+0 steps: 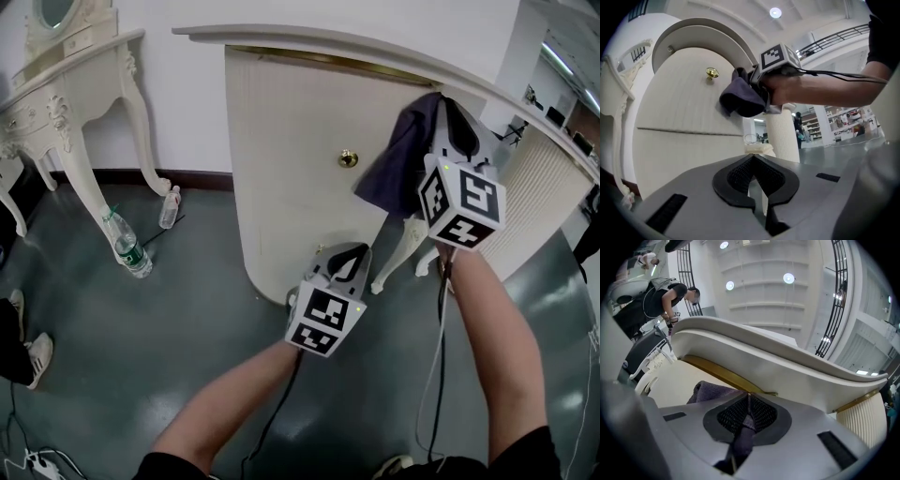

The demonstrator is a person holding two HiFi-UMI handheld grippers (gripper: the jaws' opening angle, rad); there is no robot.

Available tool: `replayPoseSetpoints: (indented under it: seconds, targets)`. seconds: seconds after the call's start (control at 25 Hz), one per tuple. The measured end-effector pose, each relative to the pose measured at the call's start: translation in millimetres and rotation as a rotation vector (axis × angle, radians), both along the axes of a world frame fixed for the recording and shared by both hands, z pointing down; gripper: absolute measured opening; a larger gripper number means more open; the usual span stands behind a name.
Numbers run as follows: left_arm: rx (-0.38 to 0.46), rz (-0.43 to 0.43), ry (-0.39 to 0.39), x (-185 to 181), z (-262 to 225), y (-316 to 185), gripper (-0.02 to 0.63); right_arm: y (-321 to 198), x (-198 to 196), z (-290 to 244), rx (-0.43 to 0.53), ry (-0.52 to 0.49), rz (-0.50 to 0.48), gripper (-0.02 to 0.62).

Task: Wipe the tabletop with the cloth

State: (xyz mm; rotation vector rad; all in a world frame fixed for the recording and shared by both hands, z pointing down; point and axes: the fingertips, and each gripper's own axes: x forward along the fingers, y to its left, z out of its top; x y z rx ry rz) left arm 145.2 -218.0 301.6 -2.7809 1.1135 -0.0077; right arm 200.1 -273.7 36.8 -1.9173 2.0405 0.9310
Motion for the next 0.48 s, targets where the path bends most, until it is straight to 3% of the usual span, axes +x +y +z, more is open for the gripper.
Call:
replayPoseSetpoints:
  seconds: [0.2, 0.48]
  targets:
    - [-0.021, -0.02, 0.043, 16.5, -5.5, -13.0, 0.008, -15.4, 17.8, 19.2, -0.031, -0.005, 0.018, 0.02]
    - [-0.065, -0.006, 0.001, 35.3, 29.4, -14.9, 0.008, -39.6, 33.1, 74.4, -0.097, -0.027, 0.05, 0.019]
